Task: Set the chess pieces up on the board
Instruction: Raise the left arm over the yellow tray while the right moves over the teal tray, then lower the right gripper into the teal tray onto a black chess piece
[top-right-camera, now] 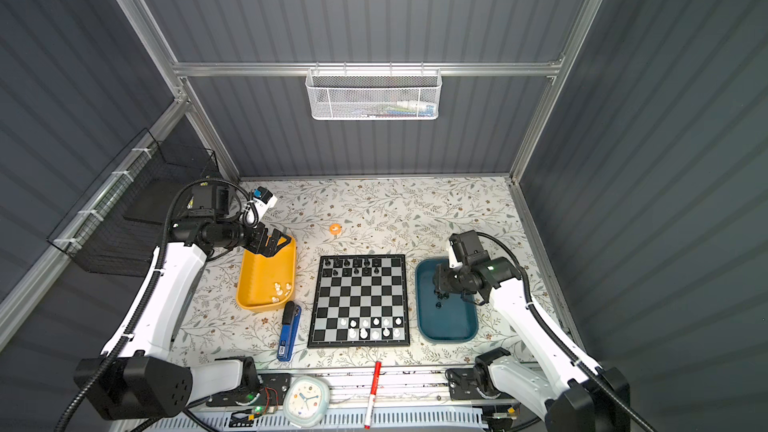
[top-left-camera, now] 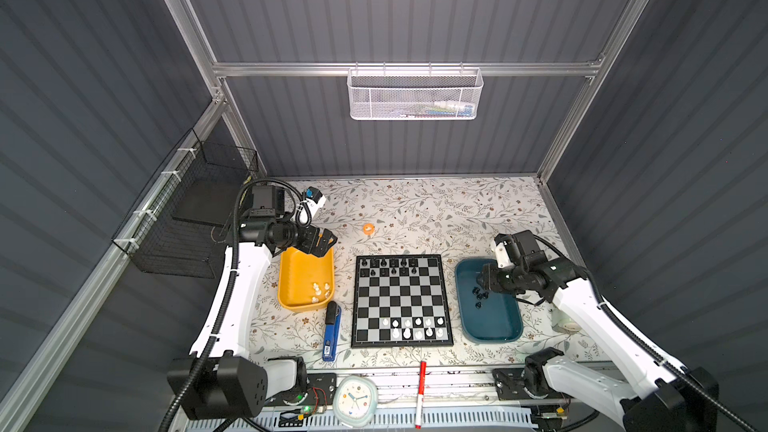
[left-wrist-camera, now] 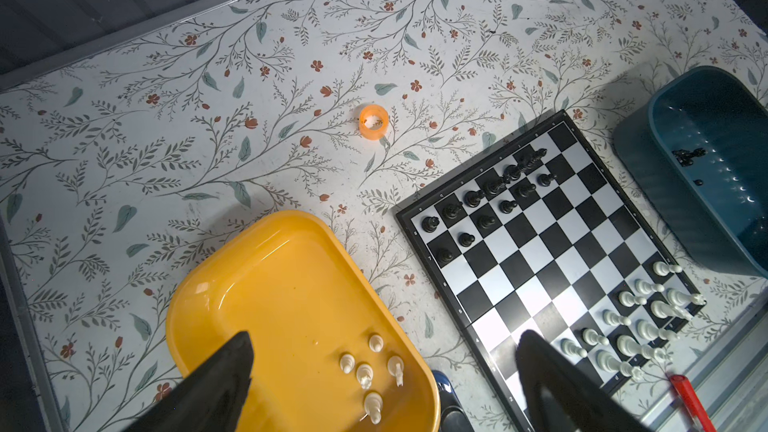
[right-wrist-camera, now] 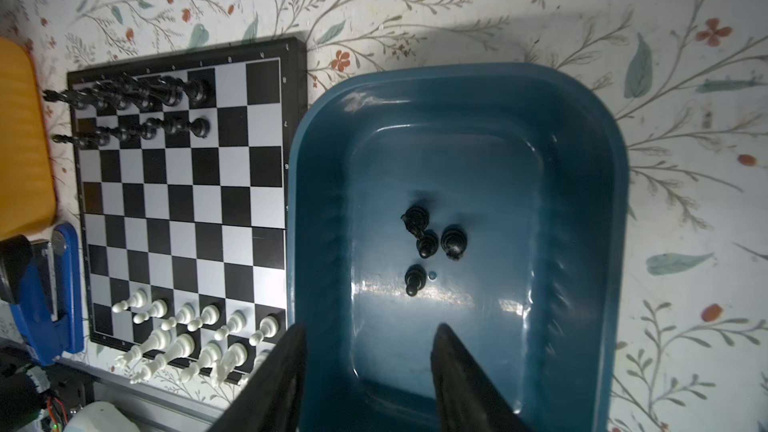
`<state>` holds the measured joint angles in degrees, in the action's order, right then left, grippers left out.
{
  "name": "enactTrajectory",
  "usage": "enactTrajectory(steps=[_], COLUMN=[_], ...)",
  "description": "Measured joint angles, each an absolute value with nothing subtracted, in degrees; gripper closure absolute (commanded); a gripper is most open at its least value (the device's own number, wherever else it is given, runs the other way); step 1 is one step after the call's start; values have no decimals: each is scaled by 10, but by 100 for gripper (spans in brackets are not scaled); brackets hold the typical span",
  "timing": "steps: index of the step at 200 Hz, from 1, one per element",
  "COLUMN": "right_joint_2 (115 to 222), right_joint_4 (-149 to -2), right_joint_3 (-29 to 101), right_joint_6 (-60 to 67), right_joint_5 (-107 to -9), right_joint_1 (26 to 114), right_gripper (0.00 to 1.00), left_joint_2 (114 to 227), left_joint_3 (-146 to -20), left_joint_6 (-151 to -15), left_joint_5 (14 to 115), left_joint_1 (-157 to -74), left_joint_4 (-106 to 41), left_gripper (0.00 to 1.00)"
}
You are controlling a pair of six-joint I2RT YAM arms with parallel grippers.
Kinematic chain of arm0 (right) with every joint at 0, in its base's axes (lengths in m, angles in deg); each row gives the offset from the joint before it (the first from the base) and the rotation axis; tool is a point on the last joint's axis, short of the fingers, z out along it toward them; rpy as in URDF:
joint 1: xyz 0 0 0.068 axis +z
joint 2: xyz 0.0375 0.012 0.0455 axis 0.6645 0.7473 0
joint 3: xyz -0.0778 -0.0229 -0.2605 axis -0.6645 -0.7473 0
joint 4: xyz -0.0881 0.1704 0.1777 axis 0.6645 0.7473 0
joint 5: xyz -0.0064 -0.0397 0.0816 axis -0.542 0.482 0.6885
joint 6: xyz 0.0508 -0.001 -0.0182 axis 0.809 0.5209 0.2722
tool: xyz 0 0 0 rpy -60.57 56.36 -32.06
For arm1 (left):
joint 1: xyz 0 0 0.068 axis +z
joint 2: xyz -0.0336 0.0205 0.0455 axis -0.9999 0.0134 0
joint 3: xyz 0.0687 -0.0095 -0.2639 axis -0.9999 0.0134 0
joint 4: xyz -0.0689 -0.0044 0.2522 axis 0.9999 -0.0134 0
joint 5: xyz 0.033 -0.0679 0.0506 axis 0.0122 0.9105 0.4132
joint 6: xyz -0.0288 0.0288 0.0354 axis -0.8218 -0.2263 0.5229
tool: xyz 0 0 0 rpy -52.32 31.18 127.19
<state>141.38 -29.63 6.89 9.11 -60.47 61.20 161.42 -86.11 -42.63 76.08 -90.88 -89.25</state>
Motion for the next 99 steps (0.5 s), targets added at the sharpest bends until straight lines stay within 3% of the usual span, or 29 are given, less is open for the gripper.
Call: enactTrajectory(steps=[99], right_joint_2=[1477], right_joint_4=[-326], right_joint_3=[51], right_joint_6=[95], right_joint_5=[-623], right_joint_1=[617], right_gripper=[49], left_joint_2=[1658], left_joint_3=[-879], left_joint_6=[-437], left_joint_5=[803], left_joint_1=[-923], left_joint_4=[-910], left_gripper=[0])
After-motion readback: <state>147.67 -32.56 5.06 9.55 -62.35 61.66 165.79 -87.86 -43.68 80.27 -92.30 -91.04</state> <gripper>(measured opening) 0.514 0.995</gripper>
